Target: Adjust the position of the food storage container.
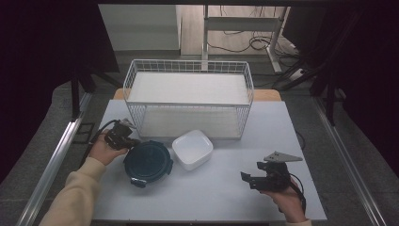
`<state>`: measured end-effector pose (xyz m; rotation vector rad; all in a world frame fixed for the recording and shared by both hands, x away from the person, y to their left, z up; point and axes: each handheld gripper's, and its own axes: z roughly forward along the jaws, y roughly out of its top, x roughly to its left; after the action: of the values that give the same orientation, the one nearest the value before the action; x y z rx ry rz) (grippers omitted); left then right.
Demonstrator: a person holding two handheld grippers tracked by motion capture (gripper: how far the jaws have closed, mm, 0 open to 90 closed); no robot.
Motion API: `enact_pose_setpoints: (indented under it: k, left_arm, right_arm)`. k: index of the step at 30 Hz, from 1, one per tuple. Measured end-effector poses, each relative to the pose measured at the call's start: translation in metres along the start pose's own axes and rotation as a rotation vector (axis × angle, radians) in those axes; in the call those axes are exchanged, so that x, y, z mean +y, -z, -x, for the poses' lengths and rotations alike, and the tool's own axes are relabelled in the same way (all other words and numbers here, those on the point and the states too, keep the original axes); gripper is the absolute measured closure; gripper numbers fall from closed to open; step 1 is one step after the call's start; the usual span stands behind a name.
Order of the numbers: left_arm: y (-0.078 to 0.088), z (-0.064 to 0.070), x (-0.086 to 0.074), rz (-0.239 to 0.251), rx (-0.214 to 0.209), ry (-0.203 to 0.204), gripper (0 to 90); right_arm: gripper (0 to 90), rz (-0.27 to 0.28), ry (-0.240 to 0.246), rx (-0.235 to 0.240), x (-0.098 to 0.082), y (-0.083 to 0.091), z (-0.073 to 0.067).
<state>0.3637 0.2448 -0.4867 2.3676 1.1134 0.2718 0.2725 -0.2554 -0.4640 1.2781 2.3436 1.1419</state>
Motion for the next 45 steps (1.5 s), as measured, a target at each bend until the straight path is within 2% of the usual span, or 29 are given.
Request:
enact_pose_setpoints:
  k: [4,11,18,28,31,32,35,45]
  left_arm:
    - [-0.005,0.004,0.002,-0.013,0.0,-0.025,90.0]
    - [-0.006,0.008,0.003,-0.008,-0.032,-0.044,90.0]
    - [-0.006,0.024,0.004,-0.017,-0.043,-0.103,90.0]
    - [-0.007,0.044,0.005,-0.009,-0.073,-0.154,90.0]
    - [-0.007,0.047,0.004,-0.004,-0.08,-0.159,90.0]
    - [-0.007,0.048,0.002,0.005,-0.097,-0.149,90.0]
    - [-0.008,0.051,-0.001,0.01,-0.103,-0.145,90.0]
    - [-0.009,0.07,0.0,0.004,-0.126,-0.185,90.0]
  right_arm:
    - [20.4,-0.003,0.0,0.002,0.0,-0.001,-0.001]
    - [20.4,-0.004,-0.002,0.0,-0.001,-0.001,0.001]
    - [20.4,-0.004,0.0,0.002,-0.001,-0.001,0.0]
    - [20.4,-0.006,-0.001,0.003,-0.001,-0.002,0.001]
    - [20.4,-0.008,0.0,0.004,-0.001,-0.002,0.0]
    - [20.4,-0.009,0.001,0.005,-0.001,-0.002,0.0]
    - [20.4,-0.009,0.001,0.005,-0.001,-0.003,0.0]
    - [20.4,-0.013,0.001,0.007,-0.002,-0.004,0.0]
